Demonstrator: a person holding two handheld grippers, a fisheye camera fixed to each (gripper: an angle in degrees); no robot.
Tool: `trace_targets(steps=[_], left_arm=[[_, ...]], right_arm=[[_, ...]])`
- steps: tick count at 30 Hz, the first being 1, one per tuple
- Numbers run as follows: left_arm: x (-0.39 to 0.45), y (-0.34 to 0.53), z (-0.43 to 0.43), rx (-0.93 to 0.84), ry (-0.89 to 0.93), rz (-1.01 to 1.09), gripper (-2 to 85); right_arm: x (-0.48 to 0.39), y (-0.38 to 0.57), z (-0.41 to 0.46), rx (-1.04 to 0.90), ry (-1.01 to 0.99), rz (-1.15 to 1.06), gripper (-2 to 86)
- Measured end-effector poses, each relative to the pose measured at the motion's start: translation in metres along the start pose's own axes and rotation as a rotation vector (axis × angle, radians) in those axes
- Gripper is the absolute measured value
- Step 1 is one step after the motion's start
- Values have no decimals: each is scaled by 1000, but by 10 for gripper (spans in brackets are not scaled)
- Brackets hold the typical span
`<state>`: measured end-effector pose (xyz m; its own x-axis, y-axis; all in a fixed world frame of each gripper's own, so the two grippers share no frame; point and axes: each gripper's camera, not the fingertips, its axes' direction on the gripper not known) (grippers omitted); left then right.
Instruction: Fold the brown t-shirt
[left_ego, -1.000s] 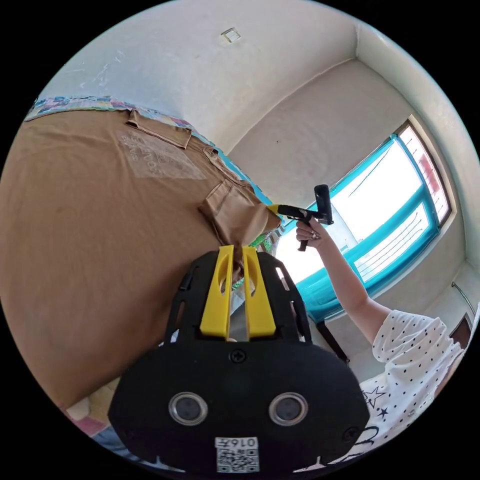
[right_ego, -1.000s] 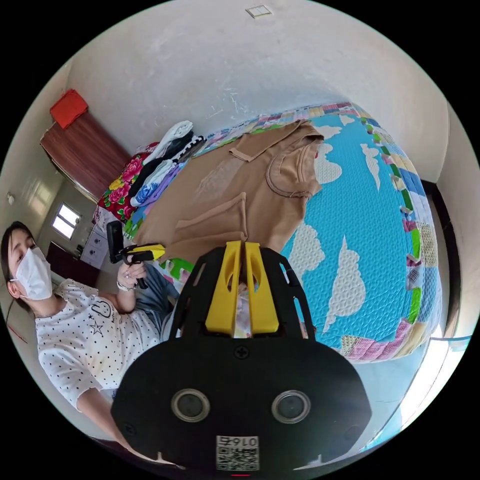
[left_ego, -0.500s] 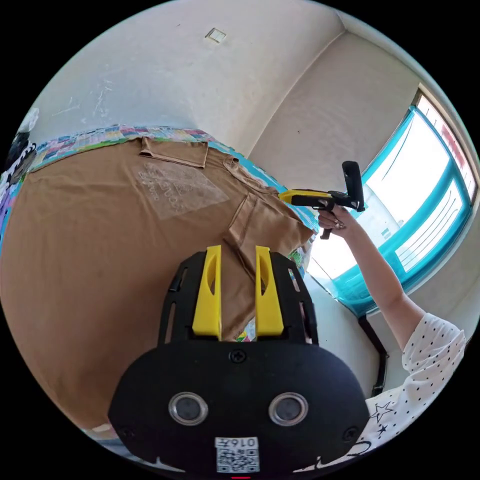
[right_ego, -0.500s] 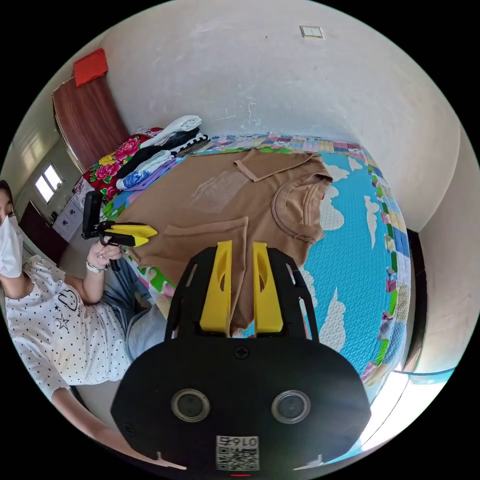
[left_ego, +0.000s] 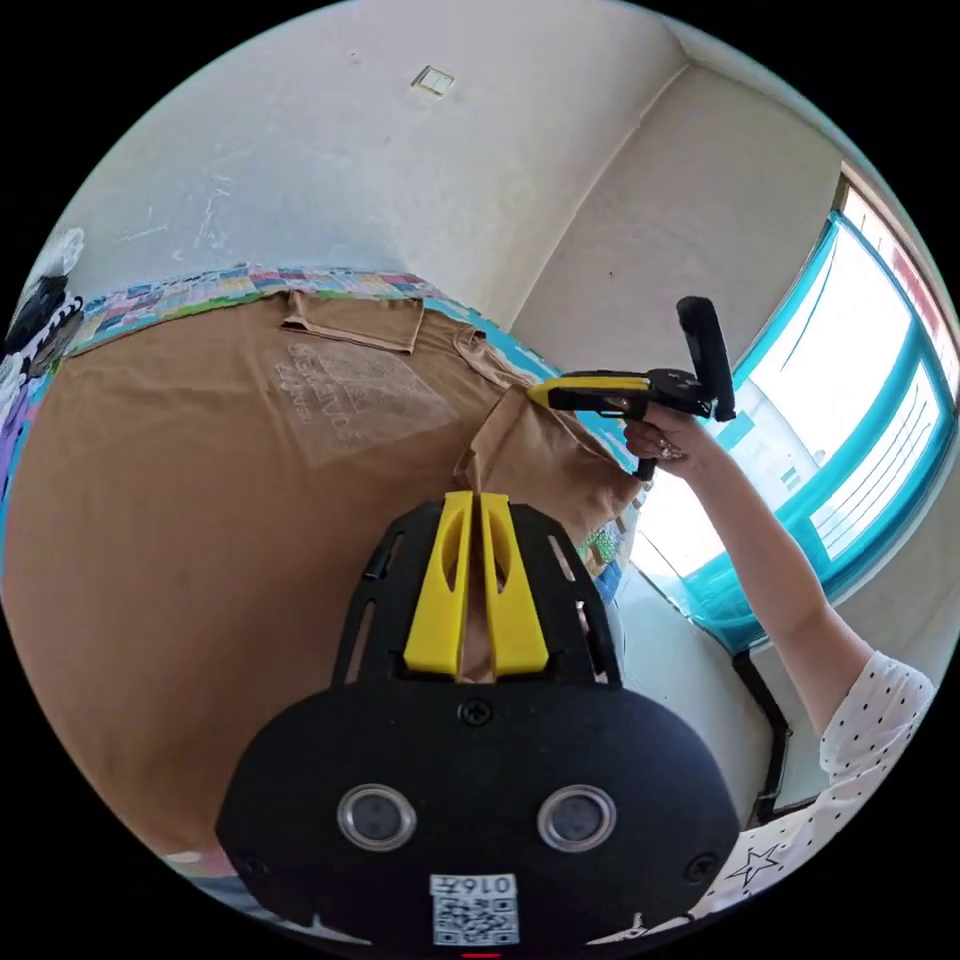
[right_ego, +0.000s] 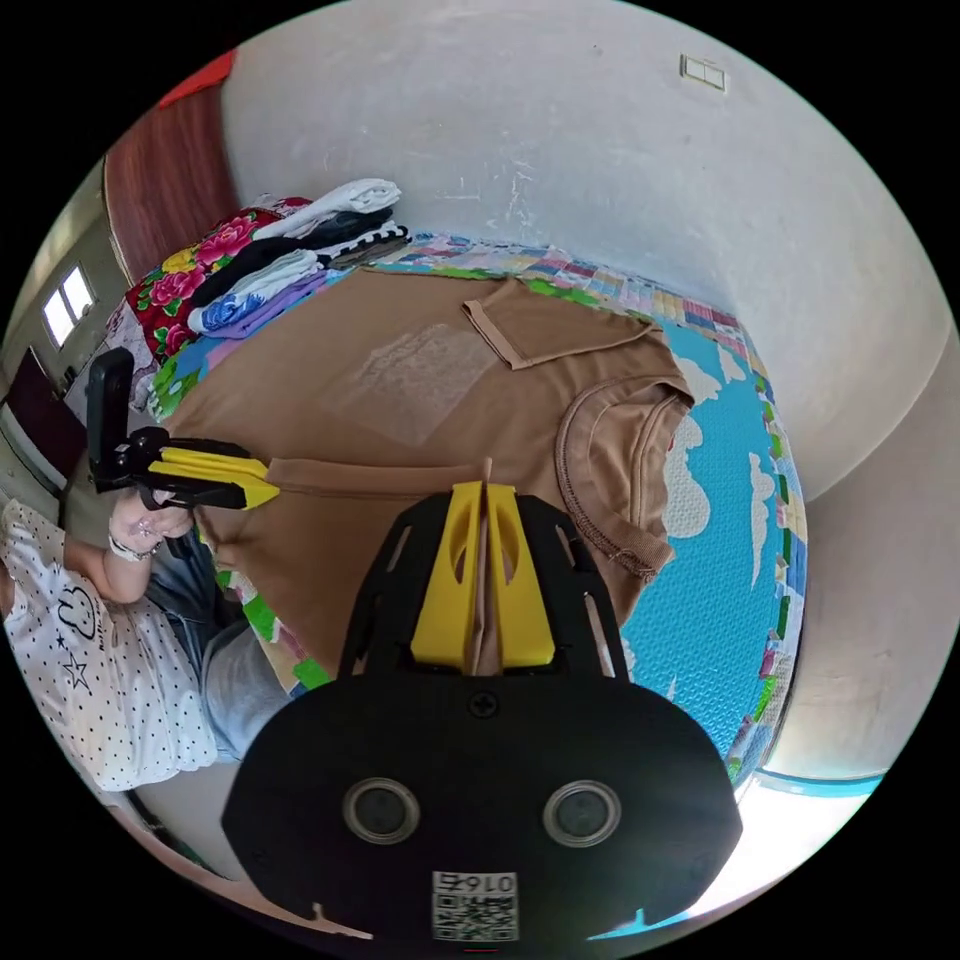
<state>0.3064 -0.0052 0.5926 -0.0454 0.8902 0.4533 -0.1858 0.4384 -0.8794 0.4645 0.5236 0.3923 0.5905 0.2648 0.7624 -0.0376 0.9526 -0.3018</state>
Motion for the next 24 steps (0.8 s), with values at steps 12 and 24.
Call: trace_targets(steps=[12,24], left_arm=[[-21,2,-2,-21,8,-81,-9],[-21,31,-26,-109,231,63,69]], right_arm=[[-21,-41,22,-98,18,-69,5],[-12,29,-58,42,16,-62,69]])
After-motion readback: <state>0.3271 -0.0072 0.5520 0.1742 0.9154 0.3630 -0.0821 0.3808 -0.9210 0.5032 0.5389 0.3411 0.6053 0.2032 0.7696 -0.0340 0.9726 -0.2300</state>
